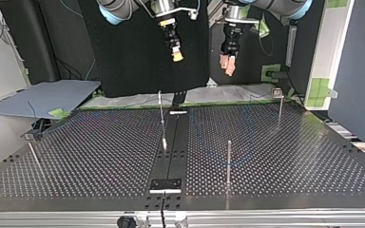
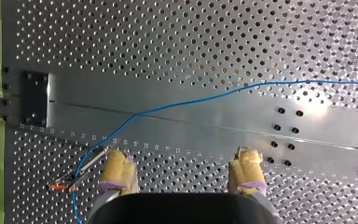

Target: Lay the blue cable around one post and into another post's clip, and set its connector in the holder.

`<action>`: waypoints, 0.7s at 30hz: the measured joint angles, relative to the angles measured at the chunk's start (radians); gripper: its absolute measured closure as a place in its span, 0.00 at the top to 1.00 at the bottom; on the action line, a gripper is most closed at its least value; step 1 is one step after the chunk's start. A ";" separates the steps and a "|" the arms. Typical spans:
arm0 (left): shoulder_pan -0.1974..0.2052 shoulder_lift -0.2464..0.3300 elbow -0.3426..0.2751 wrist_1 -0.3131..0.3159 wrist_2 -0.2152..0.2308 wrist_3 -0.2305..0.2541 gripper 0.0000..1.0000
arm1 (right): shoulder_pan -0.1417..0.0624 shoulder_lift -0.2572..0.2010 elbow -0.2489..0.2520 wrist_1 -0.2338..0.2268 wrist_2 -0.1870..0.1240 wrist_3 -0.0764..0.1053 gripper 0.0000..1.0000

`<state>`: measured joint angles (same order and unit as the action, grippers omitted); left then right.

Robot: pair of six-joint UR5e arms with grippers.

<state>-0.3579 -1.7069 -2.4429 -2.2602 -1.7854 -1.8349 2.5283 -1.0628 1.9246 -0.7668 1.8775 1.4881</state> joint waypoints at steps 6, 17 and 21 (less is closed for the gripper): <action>0.007 0.000 0.000 0.014 -0.002 -0.019 1.00 | -0.004 0.000 0.000 -0.009 -0.010 0.034 1.00; 0.009 0.001 0.001 0.020 -0.002 -0.016 1.00 | -0.006 -0.001 0.000 0.010 -0.014 0.028 1.00; 0.009 0.001 0.001 0.020 -0.002 -0.015 1.00 | -0.006 -0.001 0.000 0.010 -0.014 0.028 1.00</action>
<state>-0.3486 -1.7063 -2.4417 -2.2398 -1.7878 -1.8500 2.5226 -1.0640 1.9245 -0.7565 1.8639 1.5160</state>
